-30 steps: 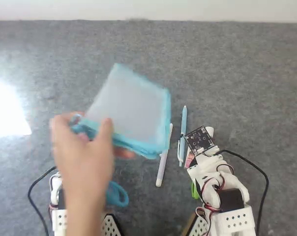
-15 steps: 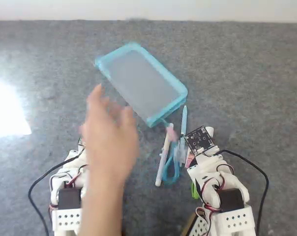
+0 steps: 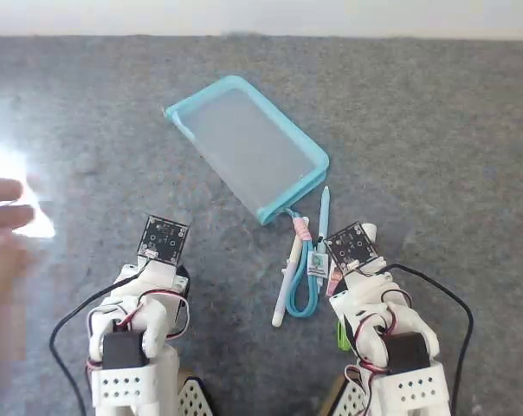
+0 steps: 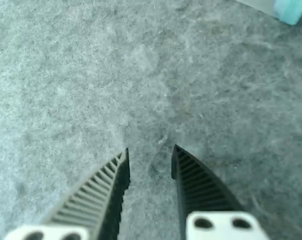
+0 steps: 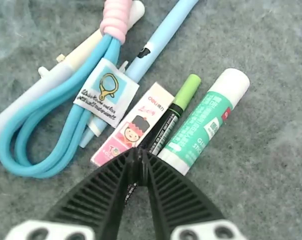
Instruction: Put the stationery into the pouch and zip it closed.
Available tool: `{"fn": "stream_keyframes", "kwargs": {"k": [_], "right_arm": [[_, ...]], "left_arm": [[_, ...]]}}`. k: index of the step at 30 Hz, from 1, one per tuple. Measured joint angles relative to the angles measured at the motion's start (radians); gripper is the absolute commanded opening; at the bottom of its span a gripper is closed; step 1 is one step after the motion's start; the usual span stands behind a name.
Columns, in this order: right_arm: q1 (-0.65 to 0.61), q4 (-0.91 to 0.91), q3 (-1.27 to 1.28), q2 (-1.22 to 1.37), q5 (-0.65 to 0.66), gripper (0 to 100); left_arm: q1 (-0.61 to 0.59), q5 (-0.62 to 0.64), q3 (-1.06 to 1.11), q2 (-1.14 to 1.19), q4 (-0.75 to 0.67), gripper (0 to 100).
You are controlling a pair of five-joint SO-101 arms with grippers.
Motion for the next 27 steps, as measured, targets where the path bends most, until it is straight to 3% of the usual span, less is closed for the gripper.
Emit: {"fn": "stream_keyframes", "kwargs": {"k": [27], "right_arm": [[0.0, 0.031, 0.0, 0.0, 0.0, 1.4]], "left_arm": [[0.0, 0.0, 0.0, -0.002, 0.0, 13]]}}
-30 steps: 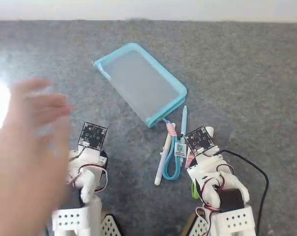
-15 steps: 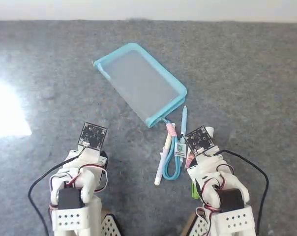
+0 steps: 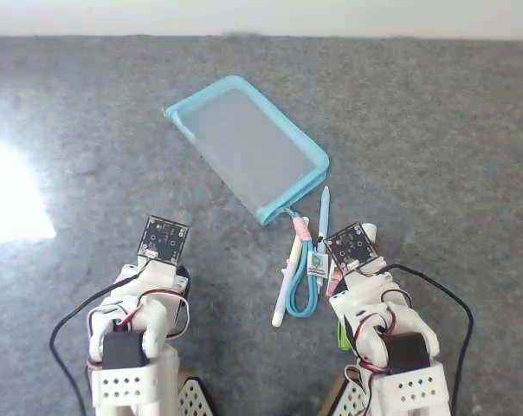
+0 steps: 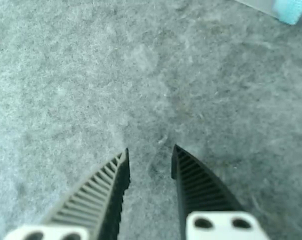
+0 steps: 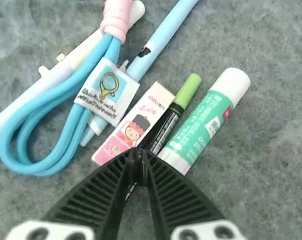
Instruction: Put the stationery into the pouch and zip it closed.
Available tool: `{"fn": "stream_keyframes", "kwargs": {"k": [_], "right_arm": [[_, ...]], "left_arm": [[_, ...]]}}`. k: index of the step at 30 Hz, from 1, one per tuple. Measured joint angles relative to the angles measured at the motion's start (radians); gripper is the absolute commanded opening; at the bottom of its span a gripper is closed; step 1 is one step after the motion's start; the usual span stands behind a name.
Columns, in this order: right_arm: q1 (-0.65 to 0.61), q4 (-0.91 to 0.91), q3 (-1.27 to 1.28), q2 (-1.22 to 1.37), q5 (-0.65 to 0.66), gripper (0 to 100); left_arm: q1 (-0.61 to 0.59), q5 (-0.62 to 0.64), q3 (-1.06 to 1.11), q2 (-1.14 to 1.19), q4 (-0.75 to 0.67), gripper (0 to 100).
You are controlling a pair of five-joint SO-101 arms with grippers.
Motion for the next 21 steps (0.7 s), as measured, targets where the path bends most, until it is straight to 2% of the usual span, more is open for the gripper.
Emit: {"fn": "stream_keyframes", "kwargs": {"k": [21], "right_arm": [[0.0, 0.038, 0.0, 0.0, 0.0, 1.4]], "left_arm": [[-0.002, 0.0, 0.0, 0.0, 0.0, 13]]}}
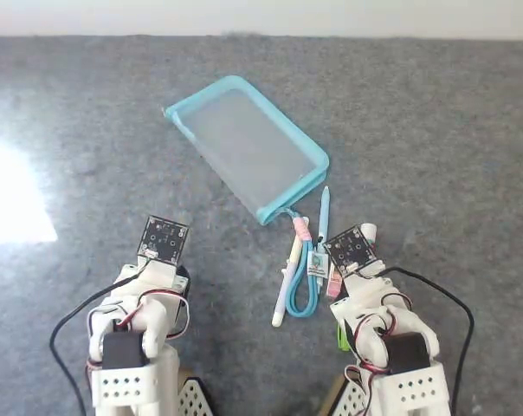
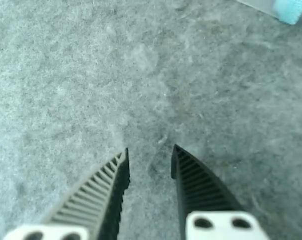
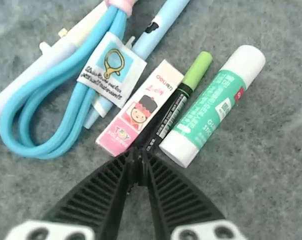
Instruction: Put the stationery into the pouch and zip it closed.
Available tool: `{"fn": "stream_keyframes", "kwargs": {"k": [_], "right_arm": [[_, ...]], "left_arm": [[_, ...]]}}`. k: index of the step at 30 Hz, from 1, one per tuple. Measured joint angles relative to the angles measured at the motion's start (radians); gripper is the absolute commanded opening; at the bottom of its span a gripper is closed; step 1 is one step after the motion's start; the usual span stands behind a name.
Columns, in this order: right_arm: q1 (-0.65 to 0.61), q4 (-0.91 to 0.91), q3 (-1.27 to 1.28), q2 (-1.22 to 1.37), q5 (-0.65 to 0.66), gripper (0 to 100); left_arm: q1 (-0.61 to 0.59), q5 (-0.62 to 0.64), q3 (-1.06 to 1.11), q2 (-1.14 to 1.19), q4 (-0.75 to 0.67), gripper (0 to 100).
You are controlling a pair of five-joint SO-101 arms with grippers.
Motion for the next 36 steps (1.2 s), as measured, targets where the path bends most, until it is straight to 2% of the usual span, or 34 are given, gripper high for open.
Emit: {"fn": "stream_keyframes", "kwargs": {"k": [10, 20, 25, 29, 36], "right_arm": [[0.054, -0.06, 0.0, 0.0, 0.015, 1.6], [0.072, -0.094, -0.009, 0.0, 0.333, 1.6], [0.166, -0.094, -0.117, -0.002, 0.334, 1.7], [0.173, -0.097, -0.198, -0.009, 0.336, 3.9], [0.135, -0.143, -0.423, 0.33, 0.333, 6.9]], "left_arm": [[0.0, 0.0, 0.0, 0.0, 0.0, 13], [0.0, 0.0, 0.0, 0.0, 0.0, 13], [0.0, 0.0, 0.0, 0.0, 0.0, 13], [0.0, 0.0, 0.0, 0.0, 0.0, 13], [0.0, 0.0, 0.0, 0.0, 0.0, 13]]}}
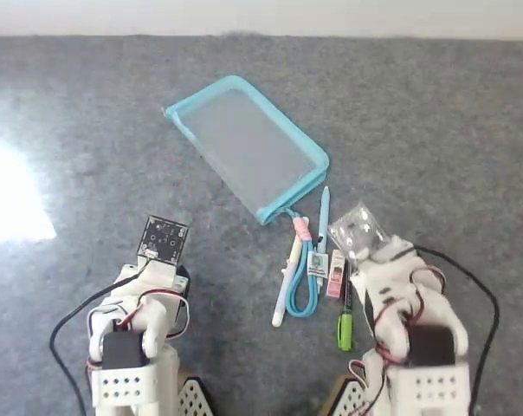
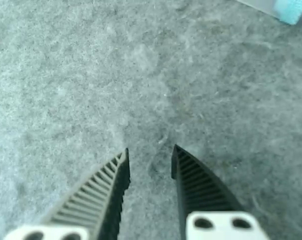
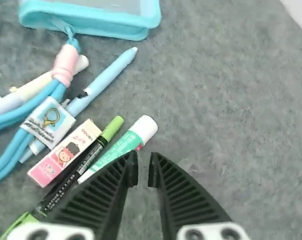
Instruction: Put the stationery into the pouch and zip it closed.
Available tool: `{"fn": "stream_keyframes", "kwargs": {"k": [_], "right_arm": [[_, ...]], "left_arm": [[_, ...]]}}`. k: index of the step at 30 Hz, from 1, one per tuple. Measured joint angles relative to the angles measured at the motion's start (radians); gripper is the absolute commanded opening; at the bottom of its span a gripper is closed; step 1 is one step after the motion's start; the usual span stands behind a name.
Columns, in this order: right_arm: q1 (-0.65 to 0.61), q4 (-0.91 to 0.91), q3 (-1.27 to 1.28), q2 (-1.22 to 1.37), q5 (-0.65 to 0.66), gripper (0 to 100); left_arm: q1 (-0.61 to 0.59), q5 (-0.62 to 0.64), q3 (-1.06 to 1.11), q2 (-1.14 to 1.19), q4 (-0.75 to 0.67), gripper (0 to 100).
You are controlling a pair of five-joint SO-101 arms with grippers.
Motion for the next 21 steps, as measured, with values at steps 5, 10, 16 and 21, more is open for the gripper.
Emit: {"fn": "stream_keyframes", "kwargs": {"k": [5, 10, 16, 21], "right_arm": [[-0.1, 0.003, -0.279, 0.382, -0.044, 7.3], [-0.295, 0.023, -0.569, 0.756, -0.135, 7.4], [-0.427, 0.029, -0.847, 1.163, -0.183, 7.4], [-0.43, 0.029, -0.985, 1.438, -0.259, 7.4]], "left_arm": [[0.0, 0.0, 0.0, 0.0, 0.0, 13], [0.0, 0.0, 0.0, 0.0, 0.0, 13], [0.0, 0.0, 0.0, 0.0, 0.0, 13], [0.0, 0.0, 0.0, 0.0, 0.0, 13]]}}
